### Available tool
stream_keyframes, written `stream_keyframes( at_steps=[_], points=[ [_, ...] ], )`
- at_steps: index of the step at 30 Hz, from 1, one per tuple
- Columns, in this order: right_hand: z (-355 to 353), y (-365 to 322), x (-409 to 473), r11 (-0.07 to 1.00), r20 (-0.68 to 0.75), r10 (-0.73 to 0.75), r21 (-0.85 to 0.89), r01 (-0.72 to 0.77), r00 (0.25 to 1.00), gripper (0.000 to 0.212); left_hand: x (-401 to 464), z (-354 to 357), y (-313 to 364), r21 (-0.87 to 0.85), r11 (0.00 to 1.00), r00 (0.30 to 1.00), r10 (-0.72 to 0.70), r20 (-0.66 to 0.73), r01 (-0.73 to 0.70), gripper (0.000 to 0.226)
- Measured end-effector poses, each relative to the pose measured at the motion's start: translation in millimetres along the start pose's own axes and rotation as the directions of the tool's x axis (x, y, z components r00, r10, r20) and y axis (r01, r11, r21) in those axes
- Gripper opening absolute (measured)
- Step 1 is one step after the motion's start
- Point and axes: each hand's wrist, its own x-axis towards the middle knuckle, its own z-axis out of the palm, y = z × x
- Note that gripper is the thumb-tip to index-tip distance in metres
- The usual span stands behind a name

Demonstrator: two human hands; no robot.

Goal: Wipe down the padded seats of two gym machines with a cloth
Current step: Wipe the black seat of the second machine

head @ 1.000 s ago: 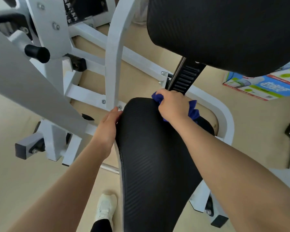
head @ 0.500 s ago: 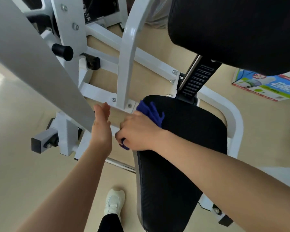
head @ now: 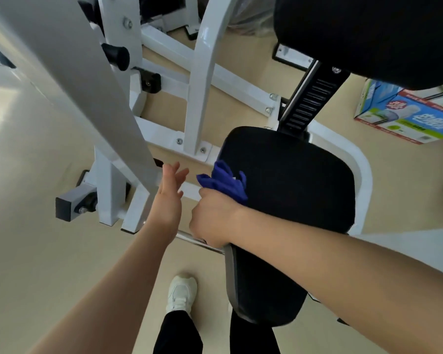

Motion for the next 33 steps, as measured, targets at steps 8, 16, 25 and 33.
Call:
stream_keyframes(
  at_steps=[8, 16, 25, 33],
  points=[
    [4.8, -19.2, 9.3, 0.955, 0.003, 0.259, 0.152, -0.256, 0.966, 0.008, -9.1, -33.3, 2.2, 0.093, 0.995, 0.998, 0.013, 0.055, -0.018, 0.06],
    [7.8, -36.4, -8.4, 0.937, -0.01, 0.315, 0.164, -0.309, 0.949, 0.015, -42.7, -27.4, 6.5, 0.137, 0.99, 0.979, -0.066, 0.191, 0.041, 0.06],
    [14.7, -122.0, -55.5, 0.949, 0.059, 0.065, 0.306, -0.08, 0.996, 0.023, -56.8, -5.0, -23.9, -0.016, 0.982, 0.969, -0.185, 0.164, 0.19, 0.059],
    [14.6, -92.7, -38.5, 0.904, -0.137, 0.371, 0.279, -0.324, 0.919, 0.016, -81.2, -0.1, -34.7, 0.053, 0.989, 0.962, -0.147, 0.231, 0.138, 0.059]
  ],
)
